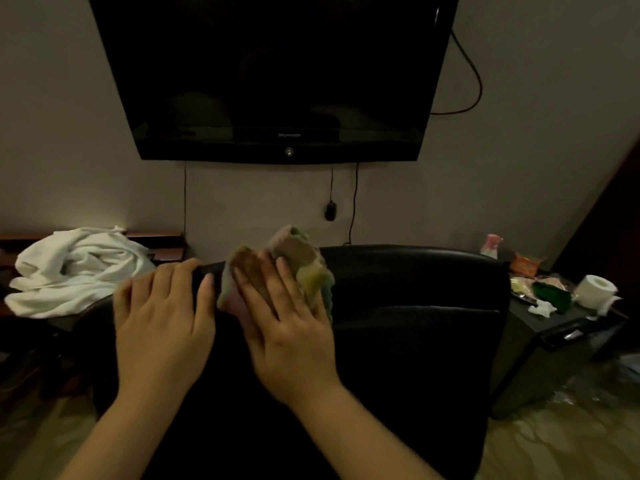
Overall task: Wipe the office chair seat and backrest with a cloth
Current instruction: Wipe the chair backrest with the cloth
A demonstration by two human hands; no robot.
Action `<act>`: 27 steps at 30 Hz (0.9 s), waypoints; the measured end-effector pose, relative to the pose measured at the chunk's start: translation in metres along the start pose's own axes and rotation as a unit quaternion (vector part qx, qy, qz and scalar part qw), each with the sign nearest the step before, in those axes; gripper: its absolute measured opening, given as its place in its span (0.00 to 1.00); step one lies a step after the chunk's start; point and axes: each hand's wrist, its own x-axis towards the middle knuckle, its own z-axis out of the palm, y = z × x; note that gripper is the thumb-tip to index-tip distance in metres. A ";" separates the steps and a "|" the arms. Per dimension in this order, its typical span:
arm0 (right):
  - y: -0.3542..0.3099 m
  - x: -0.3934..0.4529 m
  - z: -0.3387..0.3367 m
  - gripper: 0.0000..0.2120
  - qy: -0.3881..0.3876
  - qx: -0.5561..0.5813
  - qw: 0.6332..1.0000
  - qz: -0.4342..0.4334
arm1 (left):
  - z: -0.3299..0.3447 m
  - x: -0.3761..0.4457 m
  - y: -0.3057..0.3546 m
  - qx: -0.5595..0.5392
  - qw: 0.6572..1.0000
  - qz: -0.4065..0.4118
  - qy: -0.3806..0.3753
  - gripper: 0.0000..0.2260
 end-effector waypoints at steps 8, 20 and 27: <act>0.106 -0.006 -0.056 0.23 0.125 -0.022 0.896 0.425 | 0.000 -0.001 0.009 -0.032 0.999 -0.027 -0.015 0.25; 0.111 0.000 -0.065 0.24 0.071 -0.005 0.928 0.366 | -0.005 -0.001 -0.001 -0.045 0.999 -0.001 -0.016 0.23; -0.045 -0.006 0.016 0.33 -0.023 -0.001 0.997 0.070 | -0.005 0.003 -0.005 -0.076 0.997 0.012 -0.004 0.25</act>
